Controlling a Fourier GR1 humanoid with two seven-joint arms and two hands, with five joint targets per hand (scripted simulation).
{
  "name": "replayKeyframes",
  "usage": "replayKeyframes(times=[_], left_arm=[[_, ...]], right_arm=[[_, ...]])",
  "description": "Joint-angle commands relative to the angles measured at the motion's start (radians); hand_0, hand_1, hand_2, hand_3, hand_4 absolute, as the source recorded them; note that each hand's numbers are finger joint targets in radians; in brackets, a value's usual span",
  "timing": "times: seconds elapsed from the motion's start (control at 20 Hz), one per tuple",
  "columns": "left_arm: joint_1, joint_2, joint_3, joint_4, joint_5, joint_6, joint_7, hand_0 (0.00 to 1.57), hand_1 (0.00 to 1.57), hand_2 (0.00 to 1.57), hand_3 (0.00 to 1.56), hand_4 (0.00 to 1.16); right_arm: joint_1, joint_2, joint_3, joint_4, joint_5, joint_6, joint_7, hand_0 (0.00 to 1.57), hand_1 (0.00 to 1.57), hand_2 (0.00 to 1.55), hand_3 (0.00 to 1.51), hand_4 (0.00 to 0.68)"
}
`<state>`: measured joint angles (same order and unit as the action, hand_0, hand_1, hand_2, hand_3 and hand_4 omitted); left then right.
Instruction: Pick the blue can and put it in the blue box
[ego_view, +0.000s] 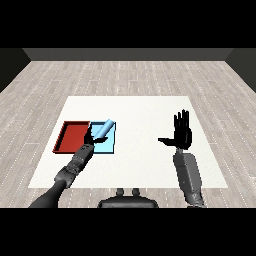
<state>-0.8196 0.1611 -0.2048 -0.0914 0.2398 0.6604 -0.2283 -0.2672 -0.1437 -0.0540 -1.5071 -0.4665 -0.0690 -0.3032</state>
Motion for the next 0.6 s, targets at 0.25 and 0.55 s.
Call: replayKeyframes(times=[0.25, 0.55], left_arm=[[0.038, 0.003, 0.108, -0.292, 0.096, -0.146, -0.375, 0.00, 0.00, 0.00, 0.00, 0.00], [0.178, -0.039, 0.078, -0.541, 0.125, -0.345, -0.547, 0.00, 0.00, 0.00, 0.00, 0.00]], right_arm=[[0.026, 0.003, 0.015, 0.010, 0.017, 0.036, -0.039, 0.00, 0.00, 0.00, 0.00, 0.000], [0.071, -0.034, 0.028, 0.006, 0.016, 0.082, -0.006, 0.00, 0.00, 0.00, 0.00, 0.000]])
